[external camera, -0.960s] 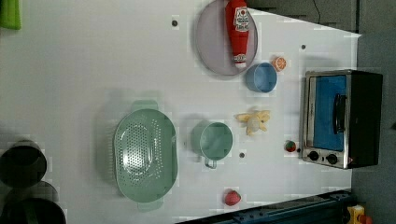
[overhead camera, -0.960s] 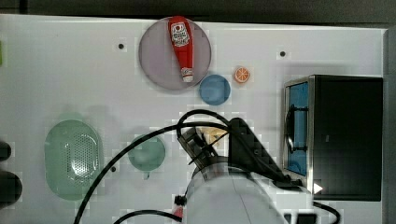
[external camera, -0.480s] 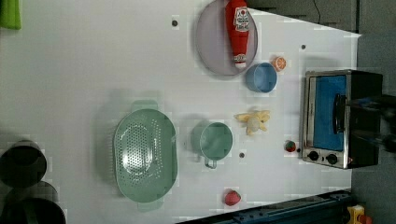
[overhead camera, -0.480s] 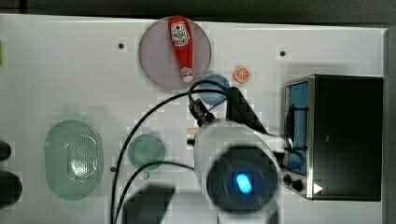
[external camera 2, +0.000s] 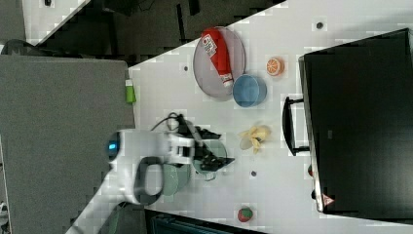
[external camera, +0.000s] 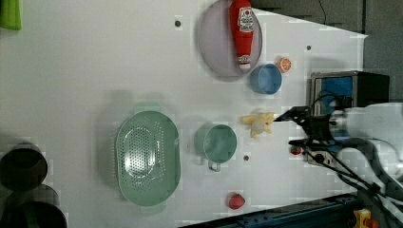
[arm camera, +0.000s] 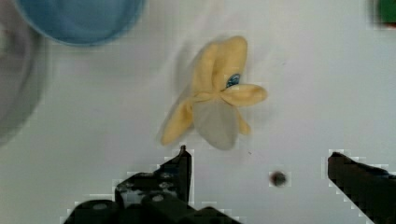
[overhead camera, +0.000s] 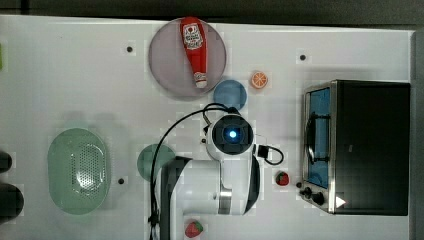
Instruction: Pick banana from table and place on oven.
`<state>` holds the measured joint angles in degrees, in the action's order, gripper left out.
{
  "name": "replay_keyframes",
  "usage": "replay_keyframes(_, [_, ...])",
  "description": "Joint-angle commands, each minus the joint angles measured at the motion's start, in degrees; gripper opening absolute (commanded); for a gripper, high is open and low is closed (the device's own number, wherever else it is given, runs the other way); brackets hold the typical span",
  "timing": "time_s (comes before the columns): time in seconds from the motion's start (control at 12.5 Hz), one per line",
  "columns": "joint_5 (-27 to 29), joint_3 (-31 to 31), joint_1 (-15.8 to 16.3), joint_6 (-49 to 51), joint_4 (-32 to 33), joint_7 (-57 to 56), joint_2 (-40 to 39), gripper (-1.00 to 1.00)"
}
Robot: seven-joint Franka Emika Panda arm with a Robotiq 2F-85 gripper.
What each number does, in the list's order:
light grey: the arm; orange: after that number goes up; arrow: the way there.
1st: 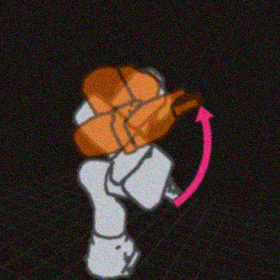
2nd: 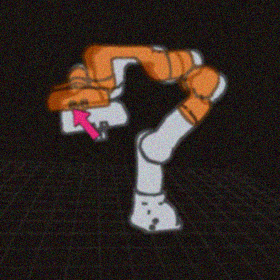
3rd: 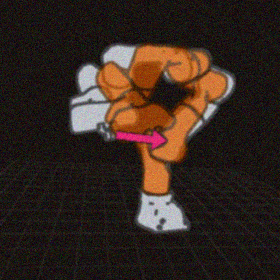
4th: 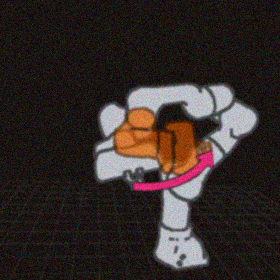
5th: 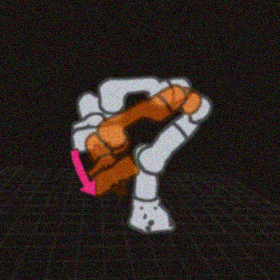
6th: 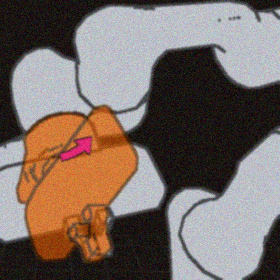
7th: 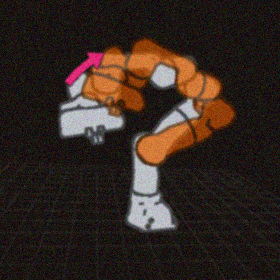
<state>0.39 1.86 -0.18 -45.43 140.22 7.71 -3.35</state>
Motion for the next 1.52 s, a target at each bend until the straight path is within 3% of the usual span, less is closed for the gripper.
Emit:
replay_keyframes(0.08, [0.0,0.3,-0.5,-7.3,0.2,1.5,-2.3,1.00])
replay_keyframes(0.48, [0.1,0.2,-0.5,-19.2,0.5,1.6,-14.1,1.00])
replay_keyframes(0.56, [0.1,0.2,-0.5,-20.7,0.6,1.6,-15.2,0.92])
replay_keyframes(1.04, [0.1,-0.3,-0.4,-22.1,1.3,1.6,-15.6,-0.48])
replay_keyframes(1.28, [0.1,-0.8,-0.4,-22.1,1.0,1.6,-13.8,-0.56])
replay_keyframes(1.52, [0.1,-0.8,-0.4,-18.6,0.3,1.6,-5.0,-0.56])
